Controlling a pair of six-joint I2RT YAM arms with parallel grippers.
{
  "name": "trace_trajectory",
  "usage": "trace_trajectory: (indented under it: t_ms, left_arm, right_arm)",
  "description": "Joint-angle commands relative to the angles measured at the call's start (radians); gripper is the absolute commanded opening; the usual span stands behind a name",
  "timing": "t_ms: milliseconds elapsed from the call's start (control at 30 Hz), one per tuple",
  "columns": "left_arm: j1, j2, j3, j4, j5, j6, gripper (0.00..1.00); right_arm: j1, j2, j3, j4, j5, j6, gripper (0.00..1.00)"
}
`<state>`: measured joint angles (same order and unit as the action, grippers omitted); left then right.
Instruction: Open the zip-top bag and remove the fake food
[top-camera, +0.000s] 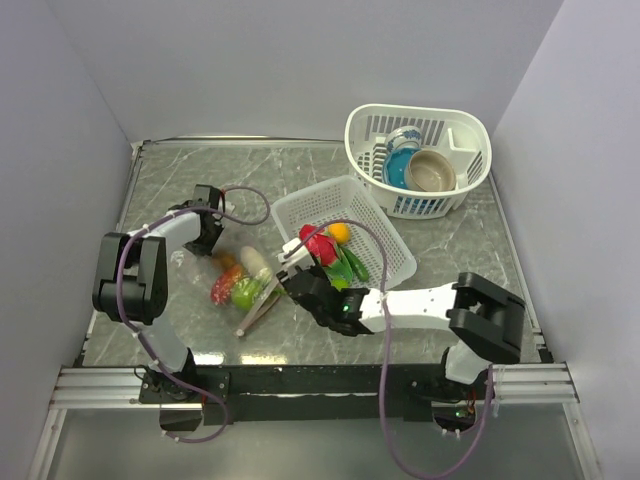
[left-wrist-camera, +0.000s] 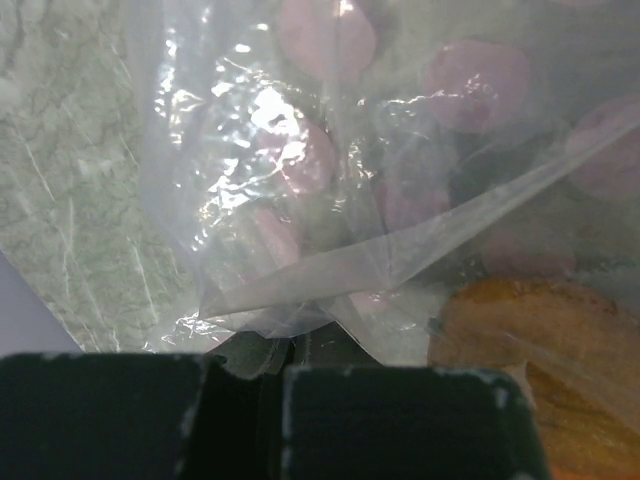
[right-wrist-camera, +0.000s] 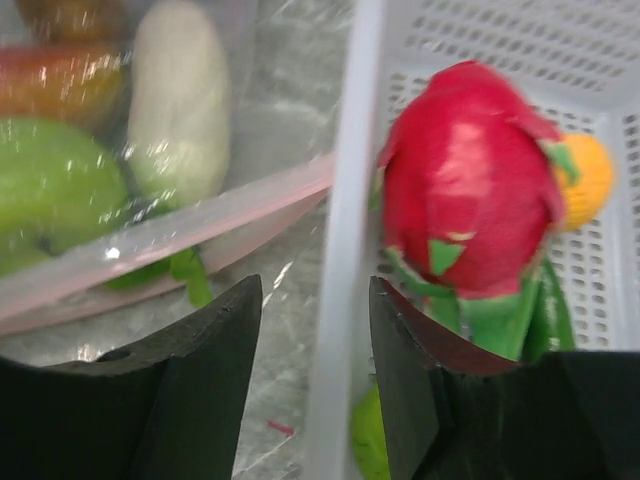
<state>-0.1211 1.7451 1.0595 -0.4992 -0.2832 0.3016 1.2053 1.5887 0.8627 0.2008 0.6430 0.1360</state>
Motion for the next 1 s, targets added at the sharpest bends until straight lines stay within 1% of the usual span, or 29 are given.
trace_trajectory:
  t_ms: [0, 33, 100, 133, 367, 433, 500, 567, 600, 800, 967]
  left_arm:
    - [-0.002, 0.005, -0.007, 0.057, -0.022, 0.008, 0.01]
    - [0.0, 0.008, -0.012, 0.06, -0.024, 0.008, 0.01]
    - [0.0, 0.013, -0.015, 0.067, -0.024, 0.01, 0.01]
    - [0.0, 0.013, -0.019, 0.068, -0.024, 0.013, 0.01]
    - [0.0, 0.013, -0.024, 0.076, -0.019, 0.016, 0.01]
    - [0.0, 0.007, -0.026, 0.076, -0.016, 0.018, 0.01]
    - [0.0, 0.002, -0.03, 0.076, -0.014, 0.021, 0.01]
    - [0.0, -0.006, -0.039, 0.08, -0.014, 0.027, 0.01]
    - [0.0, -0.007, -0.044, 0.08, -0.014, 0.028, 0.01]
    - [0.0, -0.03, -0.047, 0.074, -0.007, 0.031, 0.01]
    - [0.0, -0.053, -0.043, 0.059, 0.004, 0.031, 0.01]
  right_arm:
    - [0.03, 0.066, 0.054, 0.084, -0.06, -0.004, 0.6]
    - [0.03, 0.082, 0.067, 0.083, -0.069, -0.006, 0.65]
    - [0.036, 0.126, 0.108, 0.072, -0.071, -0.012, 0.69]
    - [0.036, 0.137, 0.119, 0.069, -0.078, -0.013, 0.74]
    - [0.04, 0.226, 0.202, 0.032, -0.118, 0.005, 0.85]
    - [0.063, 0.223, 0.197, 0.045, -0.074, 0.002, 0.86]
    - [0.071, 0.214, 0.199, 0.026, 0.009, 0.016, 0.85]
    - [0.06, 0.226, 0.213, -0.013, 0.038, 0.045, 0.81]
    - [0.051, 0.232, 0.232, -0.071, 0.044, 0.056, 0.8]
    - [-0.044, 0.218, 0.194, -0.19, 0.052, 0.192, 0.7]
    - [-0.134, 0.166, 0.128, -0.195, 0.037, 0.241, 0.67]
